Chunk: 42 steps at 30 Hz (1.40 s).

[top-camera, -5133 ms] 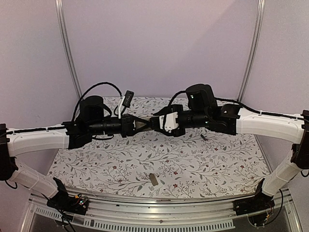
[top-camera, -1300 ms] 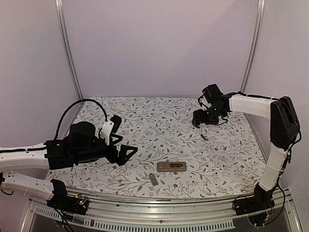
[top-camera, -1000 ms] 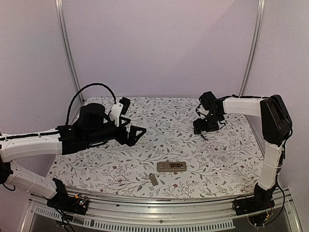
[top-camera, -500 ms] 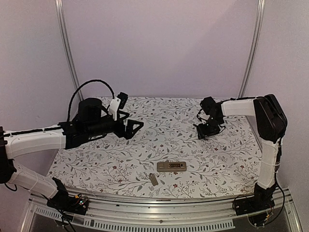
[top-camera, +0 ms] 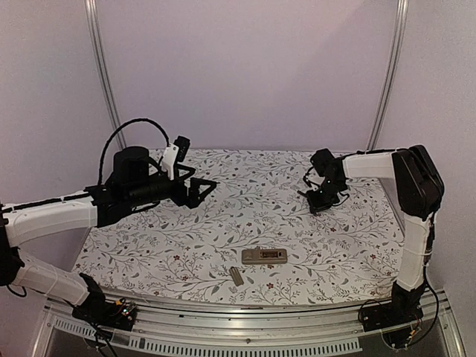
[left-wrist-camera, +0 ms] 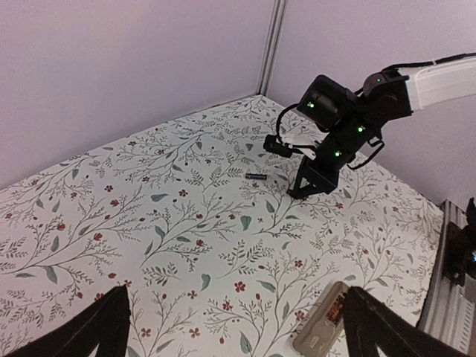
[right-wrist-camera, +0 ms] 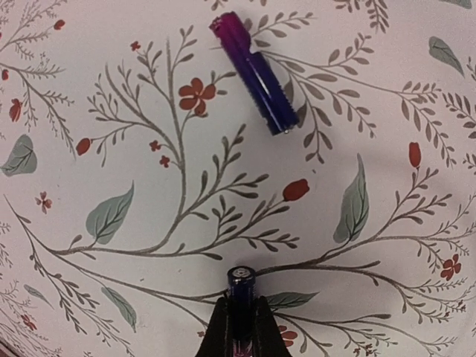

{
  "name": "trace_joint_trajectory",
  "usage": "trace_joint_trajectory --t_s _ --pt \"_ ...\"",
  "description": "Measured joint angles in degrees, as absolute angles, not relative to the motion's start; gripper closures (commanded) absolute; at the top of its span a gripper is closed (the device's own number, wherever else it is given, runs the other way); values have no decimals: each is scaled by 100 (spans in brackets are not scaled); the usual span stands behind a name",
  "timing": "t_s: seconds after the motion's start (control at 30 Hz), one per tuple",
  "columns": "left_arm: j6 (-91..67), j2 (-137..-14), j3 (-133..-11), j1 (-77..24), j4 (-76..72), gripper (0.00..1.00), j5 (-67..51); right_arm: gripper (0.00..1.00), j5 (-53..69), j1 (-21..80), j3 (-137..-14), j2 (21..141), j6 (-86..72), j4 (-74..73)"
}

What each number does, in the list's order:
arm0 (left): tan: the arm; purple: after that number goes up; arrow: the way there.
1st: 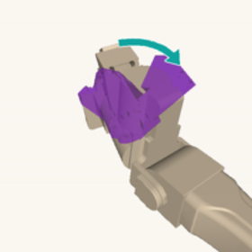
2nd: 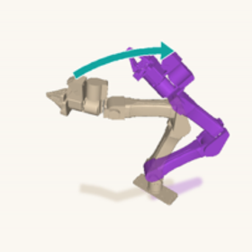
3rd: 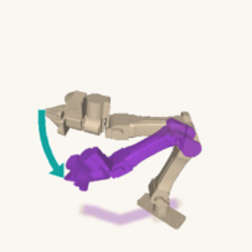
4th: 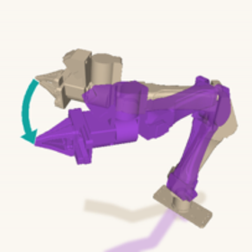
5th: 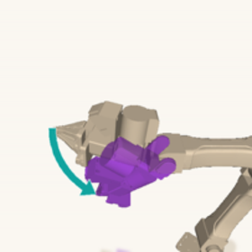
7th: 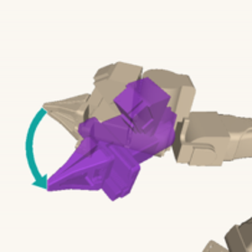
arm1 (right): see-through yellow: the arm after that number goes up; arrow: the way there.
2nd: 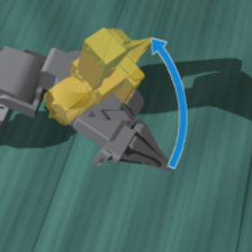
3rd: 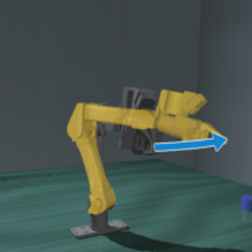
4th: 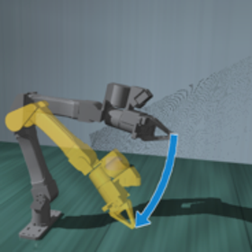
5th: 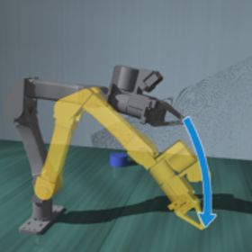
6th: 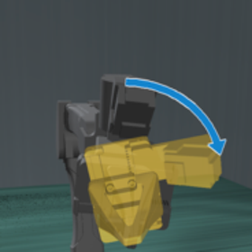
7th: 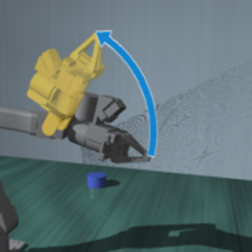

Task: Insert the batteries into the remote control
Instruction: Pick up the battery at the center of the board, then pass from the right arm to the left

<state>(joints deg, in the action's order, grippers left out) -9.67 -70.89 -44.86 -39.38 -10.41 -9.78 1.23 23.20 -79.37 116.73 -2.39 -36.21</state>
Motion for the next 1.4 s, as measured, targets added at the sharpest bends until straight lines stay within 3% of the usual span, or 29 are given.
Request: trace_joint_trajectory --t_s 0.3,0.57,0.73,1.0,1.4 --pt "-967 -6980 -4482 -3929 -1144 3 -1105 100 814 2462 -7614 11072 108 -3726" --pt "-950 -6587 -4355 -3927 -1616 23 -1699 100 2071 3754 -7279 8613 1037 -2176" --pt "-847 -6508 -4346 -4073 -1791 31 -2112 100 3063 4219 -7089 7655 1389 -910" --pt "-316 -6248 -4357 -4716 -1887 29 -2453 100 3793 4836 -6547 7308 2276 64" --pt "-180 -6141 -4362 -4821 -1870 25 -2467 100 4069 5181 -6156 6783 3177 307"
